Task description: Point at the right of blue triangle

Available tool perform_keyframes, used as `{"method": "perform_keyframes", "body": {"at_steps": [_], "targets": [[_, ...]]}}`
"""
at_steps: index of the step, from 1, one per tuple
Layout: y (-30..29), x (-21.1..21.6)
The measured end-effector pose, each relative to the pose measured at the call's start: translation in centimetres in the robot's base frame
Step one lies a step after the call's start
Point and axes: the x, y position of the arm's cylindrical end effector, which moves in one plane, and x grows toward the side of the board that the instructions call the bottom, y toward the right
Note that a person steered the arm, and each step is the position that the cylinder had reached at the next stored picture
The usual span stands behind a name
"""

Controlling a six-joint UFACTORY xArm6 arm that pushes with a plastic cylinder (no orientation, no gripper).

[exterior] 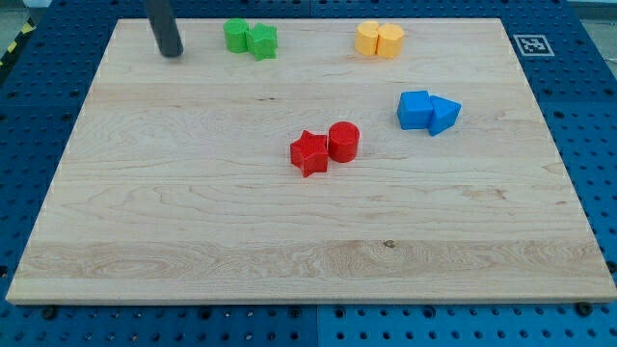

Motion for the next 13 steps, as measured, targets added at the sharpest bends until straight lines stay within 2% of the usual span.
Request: {"method": "perform_keyframes", "body": {"at_steps": [1,2,5,7,9,11,13], "targets": [[0.0,-2.6],[0.3,-2.4],[12.5,0.5],[16.6,2.5],[21.6,2.5],[21.4,5.7],[23.0,10.7]]}}
